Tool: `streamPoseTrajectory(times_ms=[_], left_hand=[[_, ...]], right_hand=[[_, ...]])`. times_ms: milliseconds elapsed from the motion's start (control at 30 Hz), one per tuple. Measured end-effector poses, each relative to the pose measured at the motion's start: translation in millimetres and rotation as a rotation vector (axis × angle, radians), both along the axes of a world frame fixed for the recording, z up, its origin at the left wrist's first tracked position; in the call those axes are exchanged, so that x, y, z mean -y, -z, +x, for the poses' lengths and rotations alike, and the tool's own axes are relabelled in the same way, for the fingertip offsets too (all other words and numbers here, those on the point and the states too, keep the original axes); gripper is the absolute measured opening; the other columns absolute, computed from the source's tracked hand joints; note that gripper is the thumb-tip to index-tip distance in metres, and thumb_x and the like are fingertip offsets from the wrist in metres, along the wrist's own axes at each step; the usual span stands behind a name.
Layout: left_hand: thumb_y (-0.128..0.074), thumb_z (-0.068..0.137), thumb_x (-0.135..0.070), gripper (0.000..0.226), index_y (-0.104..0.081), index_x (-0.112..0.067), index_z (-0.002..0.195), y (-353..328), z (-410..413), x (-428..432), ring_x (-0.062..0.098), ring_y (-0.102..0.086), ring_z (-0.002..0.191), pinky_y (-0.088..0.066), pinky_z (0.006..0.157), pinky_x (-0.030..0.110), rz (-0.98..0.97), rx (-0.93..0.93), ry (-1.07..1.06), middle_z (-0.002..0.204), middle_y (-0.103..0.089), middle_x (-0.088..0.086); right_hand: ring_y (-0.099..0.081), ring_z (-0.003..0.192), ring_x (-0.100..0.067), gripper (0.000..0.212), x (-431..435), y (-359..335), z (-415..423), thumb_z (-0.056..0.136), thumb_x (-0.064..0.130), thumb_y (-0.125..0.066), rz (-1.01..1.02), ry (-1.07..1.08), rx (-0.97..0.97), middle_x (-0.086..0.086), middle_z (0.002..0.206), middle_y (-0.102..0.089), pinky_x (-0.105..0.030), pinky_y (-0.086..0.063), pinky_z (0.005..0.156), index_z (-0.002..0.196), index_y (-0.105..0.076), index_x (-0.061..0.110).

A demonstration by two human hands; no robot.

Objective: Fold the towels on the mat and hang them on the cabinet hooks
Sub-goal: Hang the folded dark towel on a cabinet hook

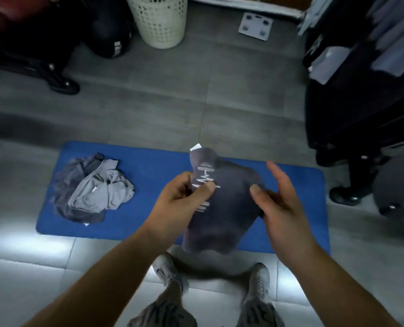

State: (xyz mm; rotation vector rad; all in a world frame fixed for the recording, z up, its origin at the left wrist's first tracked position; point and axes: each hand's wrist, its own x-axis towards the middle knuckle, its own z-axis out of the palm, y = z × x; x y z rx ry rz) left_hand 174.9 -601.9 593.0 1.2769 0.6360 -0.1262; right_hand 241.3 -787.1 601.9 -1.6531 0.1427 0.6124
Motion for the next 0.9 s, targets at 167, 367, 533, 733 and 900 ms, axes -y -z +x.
streamPoseTrajectory(times_ms=[167, 367, 533, 733, 900], left_hand=[[-0.083, 0.08, -0.011, 0.041, -0.053, -0.022, 0.106, -56, 4, -15, 0.011, -0.062, 0.065, -0.05, 0.067, 0.023, 0.266, 0.124, 0.013, 0.071, -0.066, -0.005], [-0.09, 0.072, -0.022, 0.081, -0.051, -0.044, 0.14, -90, 23, -10, 0.004, -0.065, 0.101, -0.054, 0.092, 0.026, 0.666, 0.175, 0.496, 0.115, -0.063, -0.016], [-0.077, 0.08, -0.048, 0.059, -0.049, -0.049, 0.133, -100, 59, 17, 0.01, -0.059, 0.098, -0.05, 0.083, 0.03, 1.092, 0.167, 0.694, 0.101, -0.05, -0.02], [-0.072, 0.082, -0.056, 0.05, -0.056, -0.041, 0.127, -92, 109, 51, 0.007, -0.054, 0.099, -0.043, 0.08, 0.026, 1.147, 0.164, 0.833, 0.11, -0.047, -0.019], [-0.037, 0.079, -0.083, 0.063, -0.059, -0.038, 0.117, -80, 181, 58, 0.008, -0.061, 0.105, -0.051, 0.093, 0.035, 1.05, 0.153, 0.822, 0.114, -0.057, -0.017]], right_hand=[[-0.07, 0.096, -0.004, 0.051, 1, -70, -11, 0.089, -0.002, -0.067, -0.015, -0.012, 0.171, 0.006, 0.097, -0.076, -0.015, -0.052, 0.08, 0.132, -0.056, 0.024], [-0.069, 0.101, -0.002, 0.074, 37, -90, 1, 0.074, 0.003, -0.084, -0.273, -0.171, 0.228, 0.016, 0.103, -0.075, -0.027, -0.055, 0.09, 0.13, -0.054, 0.041], [-0.064, 0.089, 0.011, 0.045, 64, -91, 15, 0.08, 0.025, -0.082, -0.466, -0.193, 0.327, 0.031, 0.091, -0.068, -0.012, -0.052, 0.069, 0.109, -0.058, 0.051], [-0.058, 0.059, -0.004, 0.026, 102, -79, 47, 0.09, 0.037, -0.067, -0.588, -0.215, 0.378, 0.015, 0.074, -0.065, -0.021, -0.045, 0.05, 0.114, -0.059, 0.039], [-0.064, 0.077, -0.006, 0.031, 126, -72, 84, 0.093, 0.051, -0.054, -0.711, -0.132, 0.385, 0.014, 0.094, -0.069, -0.033, -0.055, 0.064, 0.124, -0.05, 0.046]])
